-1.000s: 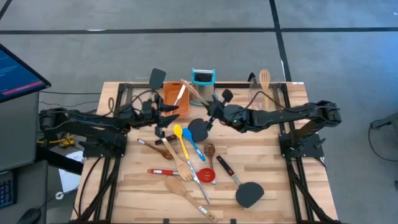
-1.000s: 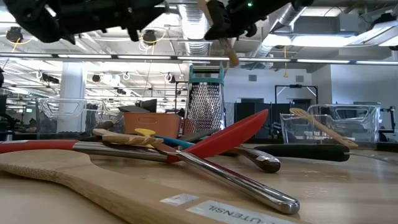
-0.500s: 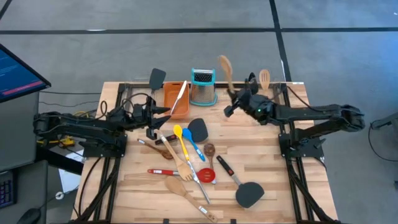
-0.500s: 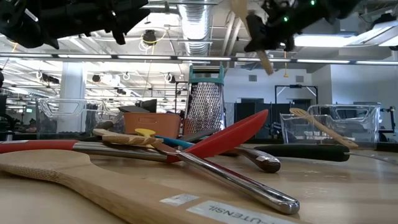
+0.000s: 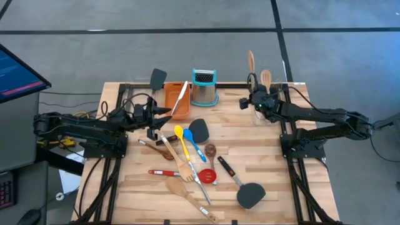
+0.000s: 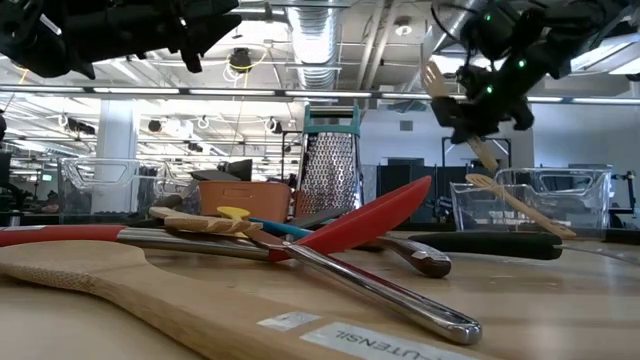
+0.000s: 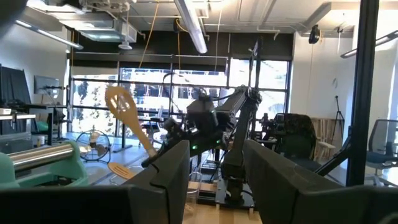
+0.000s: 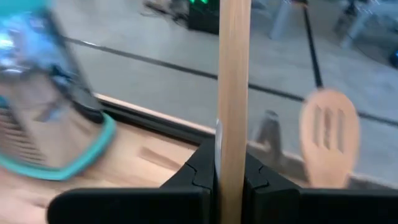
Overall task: Pick & Place Kitchen Items
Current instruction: Put the brown wooden spoon into the right transparent bin
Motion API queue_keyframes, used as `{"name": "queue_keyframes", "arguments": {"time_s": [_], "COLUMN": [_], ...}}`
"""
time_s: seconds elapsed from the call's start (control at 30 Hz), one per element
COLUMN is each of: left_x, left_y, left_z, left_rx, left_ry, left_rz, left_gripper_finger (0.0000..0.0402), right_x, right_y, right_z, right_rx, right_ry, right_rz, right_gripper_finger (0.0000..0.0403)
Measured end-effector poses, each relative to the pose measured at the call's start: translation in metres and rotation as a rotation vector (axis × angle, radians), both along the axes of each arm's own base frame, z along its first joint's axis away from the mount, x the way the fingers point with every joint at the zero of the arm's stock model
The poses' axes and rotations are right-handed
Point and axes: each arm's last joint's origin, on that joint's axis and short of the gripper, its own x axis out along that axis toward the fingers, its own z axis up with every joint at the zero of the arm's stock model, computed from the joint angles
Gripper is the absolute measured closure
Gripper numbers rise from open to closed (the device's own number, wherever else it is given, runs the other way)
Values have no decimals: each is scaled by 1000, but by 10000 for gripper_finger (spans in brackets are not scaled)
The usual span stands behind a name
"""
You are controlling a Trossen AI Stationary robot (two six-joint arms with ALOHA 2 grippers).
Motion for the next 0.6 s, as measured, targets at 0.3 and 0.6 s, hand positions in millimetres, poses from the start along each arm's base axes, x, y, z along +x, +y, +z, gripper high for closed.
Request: {"name": "queue_keyframes", "arguments": {"time_s": [0.3, 0.6], "left_x": [0, 0], "left_y": [0, 0], "left_z": [0, 0], "left_rx": [0, -2], "left_ry": [0, 0], "left_rz": [0, 11], "left_gripper_finger": [266, 268], "right_x": [-21, -27], "right_y": [-9, -8], "right_z": [-20, -26], "right_rx": [121, 198], "right_ry": [76, 93], "right_rz": [-139, -152], "right_gripper_finger": [392, 392]}}
